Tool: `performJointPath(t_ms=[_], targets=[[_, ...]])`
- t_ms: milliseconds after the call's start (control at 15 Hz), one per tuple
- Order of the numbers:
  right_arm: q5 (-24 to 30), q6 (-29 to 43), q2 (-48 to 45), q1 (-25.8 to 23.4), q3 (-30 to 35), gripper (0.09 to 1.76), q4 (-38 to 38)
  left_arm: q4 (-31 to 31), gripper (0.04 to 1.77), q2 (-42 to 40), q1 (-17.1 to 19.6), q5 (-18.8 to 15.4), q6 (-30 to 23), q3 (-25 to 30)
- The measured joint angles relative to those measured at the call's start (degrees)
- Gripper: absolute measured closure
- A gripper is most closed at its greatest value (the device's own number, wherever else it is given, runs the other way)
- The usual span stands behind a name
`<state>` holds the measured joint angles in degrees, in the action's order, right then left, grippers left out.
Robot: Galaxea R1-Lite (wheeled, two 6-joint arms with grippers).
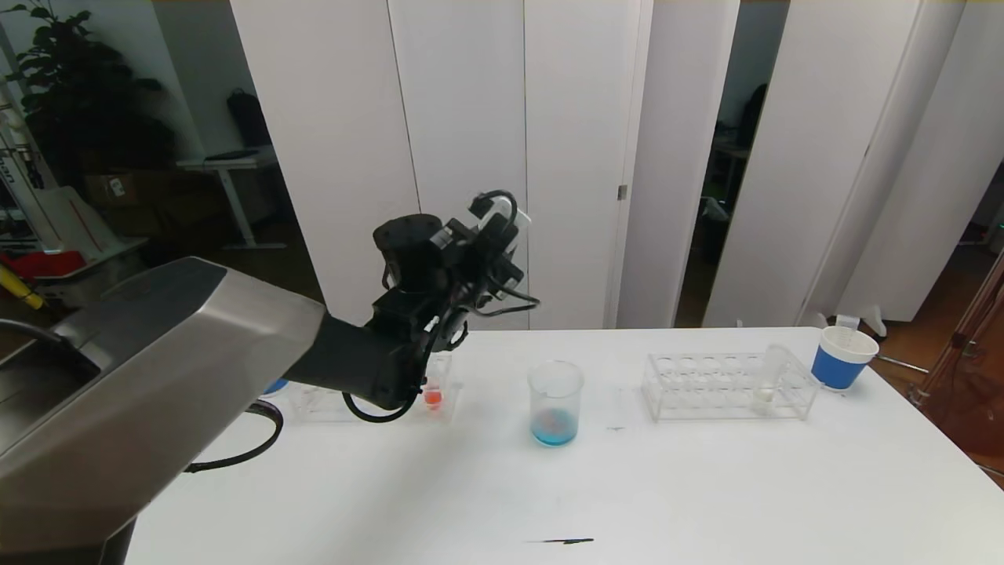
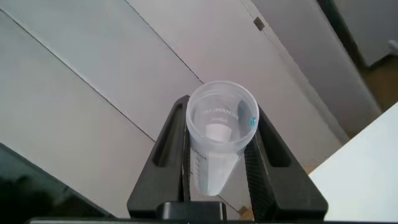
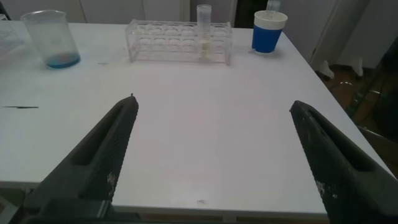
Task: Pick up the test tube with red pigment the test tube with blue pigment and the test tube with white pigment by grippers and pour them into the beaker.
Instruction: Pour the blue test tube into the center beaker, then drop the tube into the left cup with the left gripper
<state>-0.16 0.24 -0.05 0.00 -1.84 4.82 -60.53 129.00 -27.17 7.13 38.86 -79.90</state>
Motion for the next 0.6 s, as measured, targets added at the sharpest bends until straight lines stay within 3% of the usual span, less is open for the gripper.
performJointPath(t_ms=[200, 333, 600], targets=[[0.0, 0.0, 0.0, 0.0, 0.0, 0.1, -0.02, 17.57, 1.23, -6.57, -0.11, 5.05, -20.54, -0.69], [-0.02, 0.0, 0.0, 0.0, 0.0, 0.1, 0.0, 28.64, 1.23, -10.95, 0.02, 6.12, -30.0, -1.38], [-0.02, 0.0, -0.02, 0.0, 0.0, 0.1, 0.0, 42.81, 1.23, -17.07, 0.09, 6.27, -37.11, -2.1]])
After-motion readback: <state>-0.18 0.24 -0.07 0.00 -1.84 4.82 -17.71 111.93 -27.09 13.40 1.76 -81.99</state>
